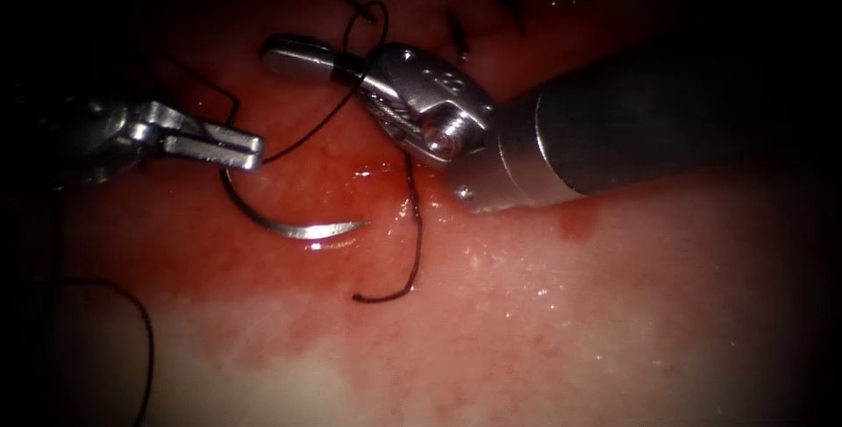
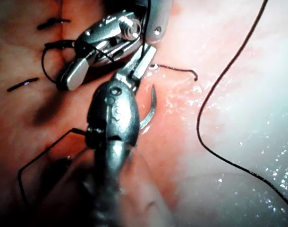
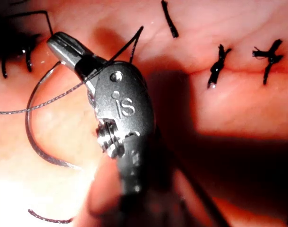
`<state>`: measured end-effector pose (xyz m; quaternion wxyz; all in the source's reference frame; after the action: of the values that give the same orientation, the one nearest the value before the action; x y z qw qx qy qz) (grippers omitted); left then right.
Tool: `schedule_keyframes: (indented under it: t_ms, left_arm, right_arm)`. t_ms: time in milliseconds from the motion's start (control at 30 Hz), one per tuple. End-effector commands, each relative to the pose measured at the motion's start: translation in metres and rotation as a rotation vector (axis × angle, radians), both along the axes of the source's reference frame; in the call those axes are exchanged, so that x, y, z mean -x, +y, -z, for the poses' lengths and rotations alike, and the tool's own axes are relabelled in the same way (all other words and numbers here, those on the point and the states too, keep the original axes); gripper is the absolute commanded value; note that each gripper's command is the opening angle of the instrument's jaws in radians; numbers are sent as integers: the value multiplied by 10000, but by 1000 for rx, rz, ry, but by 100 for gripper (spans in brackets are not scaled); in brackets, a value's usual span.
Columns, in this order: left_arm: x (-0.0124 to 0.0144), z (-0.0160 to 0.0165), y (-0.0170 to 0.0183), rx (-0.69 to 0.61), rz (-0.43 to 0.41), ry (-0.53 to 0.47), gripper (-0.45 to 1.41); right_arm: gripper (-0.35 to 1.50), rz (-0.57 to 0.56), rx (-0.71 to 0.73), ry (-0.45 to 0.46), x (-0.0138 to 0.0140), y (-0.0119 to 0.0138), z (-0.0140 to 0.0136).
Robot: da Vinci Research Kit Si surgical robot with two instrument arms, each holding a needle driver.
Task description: Wound Closure
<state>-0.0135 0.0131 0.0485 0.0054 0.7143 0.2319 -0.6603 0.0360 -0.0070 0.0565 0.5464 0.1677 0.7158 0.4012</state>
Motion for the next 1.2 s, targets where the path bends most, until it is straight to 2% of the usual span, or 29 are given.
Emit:
schedule_keyframes:
  t_ms: [33,133,233,367,533,767,900,1100,1133,1200]
  left_arm:
    - [5,-11,-6,3,10,7,-45]
    - [0,-32,-2,6,21,31,-45]
    - [-5,-56,4,4,36,59,-45]
    - [-8,-83,8,-6,40,83,-45]
    - [-4,-93,11,-12,44,89,-45]
    - [-3,-100,26,-18,47,90,-45]
    - [-1,-107,35,-18,56,95,-45]
    - [10,-106,39,-21,68,105,-45]
    - [12,-105,38,-22,64,103,-45]
    - [14,-102,36,-22,60,103,-45]
  right_arm:
    - [-35,21,14,66,-9,-6,0]
    - [-35,62,8,130,-6,-8,7]
    - [-35,56,-29,118,-1,-12,15]
    - [-35,147,-24,145,6,-18,26]
    - [-35,211,22,185,16,-16,38]
    - [-35,372,53,221,16,-25,50]
    - [-35,526,101,217,12,-37,55]
    - [-35,762,151,165,5,-51,64]
    - [-32,793,155,159,4,-54,66]
    - [5,847,165,153,3,-59,69]
